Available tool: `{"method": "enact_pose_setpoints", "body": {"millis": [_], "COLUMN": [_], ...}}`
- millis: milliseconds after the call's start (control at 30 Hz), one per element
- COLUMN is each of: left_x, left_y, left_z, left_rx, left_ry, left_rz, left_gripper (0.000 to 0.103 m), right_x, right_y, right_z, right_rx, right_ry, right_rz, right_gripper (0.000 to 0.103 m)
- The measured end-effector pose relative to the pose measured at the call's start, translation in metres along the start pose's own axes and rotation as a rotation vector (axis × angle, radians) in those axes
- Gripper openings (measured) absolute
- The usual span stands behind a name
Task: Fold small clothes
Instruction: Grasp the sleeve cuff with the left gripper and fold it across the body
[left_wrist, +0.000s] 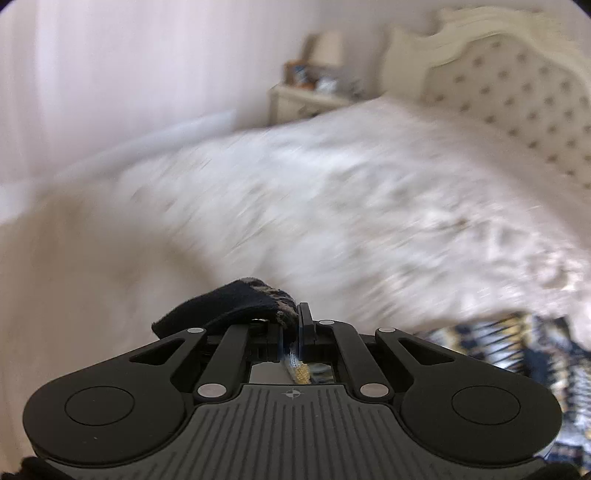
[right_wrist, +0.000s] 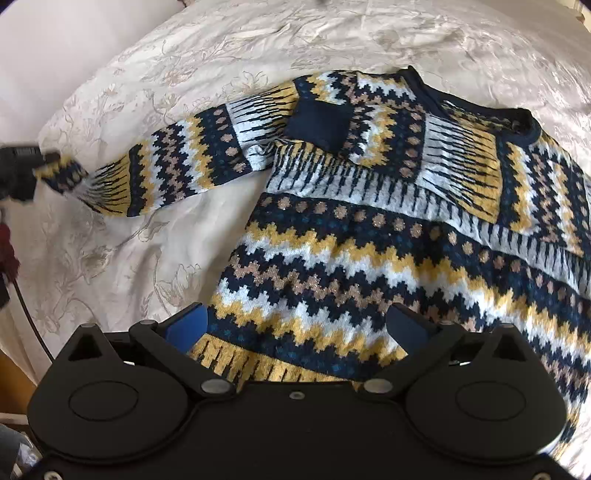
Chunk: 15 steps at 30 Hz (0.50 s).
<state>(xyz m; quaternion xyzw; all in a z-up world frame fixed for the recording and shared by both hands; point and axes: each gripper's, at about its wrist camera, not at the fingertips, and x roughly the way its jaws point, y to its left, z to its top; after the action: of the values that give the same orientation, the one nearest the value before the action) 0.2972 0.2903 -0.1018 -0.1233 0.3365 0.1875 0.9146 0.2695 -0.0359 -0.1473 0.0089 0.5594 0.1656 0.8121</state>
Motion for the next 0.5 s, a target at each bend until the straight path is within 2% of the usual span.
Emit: {"method": "enact_pose_setpoints", "body": {"millis": [100, 267, 400, 500], "left_x": [-0.019, -0.038, -0.041, -0.041], "left_y": [-0.036, -0.119, -0.194, -0.257], "left_z": [0.013, 0.022, 0.007, -0.018], "left_rx": [0.064, 0.173, 0.281, 0.375], "left_ry": [-0.053, -0.117, -0.109, -0.055], "left_rz": [-0.082, -0.254, -0.368, -0.436], "left_gripper": [0.006, 0.006, 0.006, 0.006], "right_x": [-0.004, -0.014, -0.027, -0.04], "right_y": [-0.008, -0.027, -0.051, -0.074], "right_z": [-0.005, -0.014, -0.024, -0.035], "right_rx": [0.03, 0.075, 0.107, 0.12], "right_ry": [-0.01, -0.047, -0.08, -0.103], "right_rz": [0.01, 0.027, 0.041, 0.033], "right_gripper": [0.103, 0.103, 0.103, 0.103]}}
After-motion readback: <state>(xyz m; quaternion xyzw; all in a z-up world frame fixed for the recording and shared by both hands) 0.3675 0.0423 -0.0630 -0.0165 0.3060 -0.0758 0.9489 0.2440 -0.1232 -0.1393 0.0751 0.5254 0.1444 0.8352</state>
